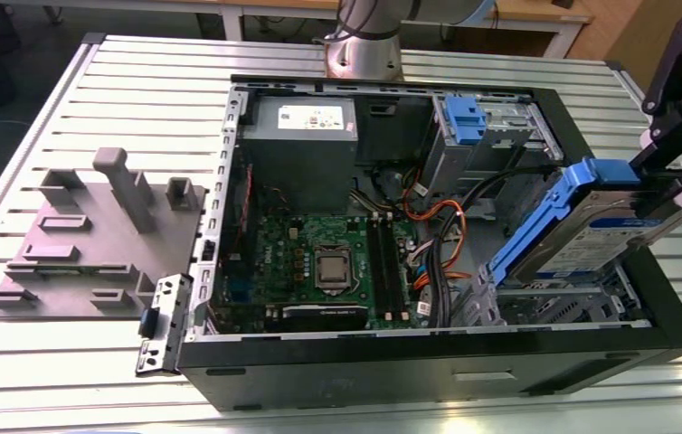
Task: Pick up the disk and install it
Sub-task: 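Insert the disk into the insertion slot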
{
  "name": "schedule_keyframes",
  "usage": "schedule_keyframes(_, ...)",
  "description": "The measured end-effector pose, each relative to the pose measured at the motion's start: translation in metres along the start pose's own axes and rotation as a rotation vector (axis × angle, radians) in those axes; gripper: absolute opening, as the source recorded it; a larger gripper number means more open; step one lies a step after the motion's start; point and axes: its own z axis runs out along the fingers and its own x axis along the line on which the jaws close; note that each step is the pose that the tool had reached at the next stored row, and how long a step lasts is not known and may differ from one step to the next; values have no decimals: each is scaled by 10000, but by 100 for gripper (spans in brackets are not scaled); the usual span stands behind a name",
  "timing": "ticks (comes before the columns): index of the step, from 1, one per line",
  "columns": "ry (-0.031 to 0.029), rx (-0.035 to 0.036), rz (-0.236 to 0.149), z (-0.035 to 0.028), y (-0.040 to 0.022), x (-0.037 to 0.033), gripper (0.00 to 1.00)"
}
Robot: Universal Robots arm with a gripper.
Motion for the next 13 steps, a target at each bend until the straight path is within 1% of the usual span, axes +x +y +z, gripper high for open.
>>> schedule_keyframes(4, -6, 0, 1, 4, -23, -2, 35)
schedule_keyframes(9, -8, 4, 50, 21, -27, 0, 35)
schedule_keyframes(13, -9, 4, 60, 59, -28, 3, 35)
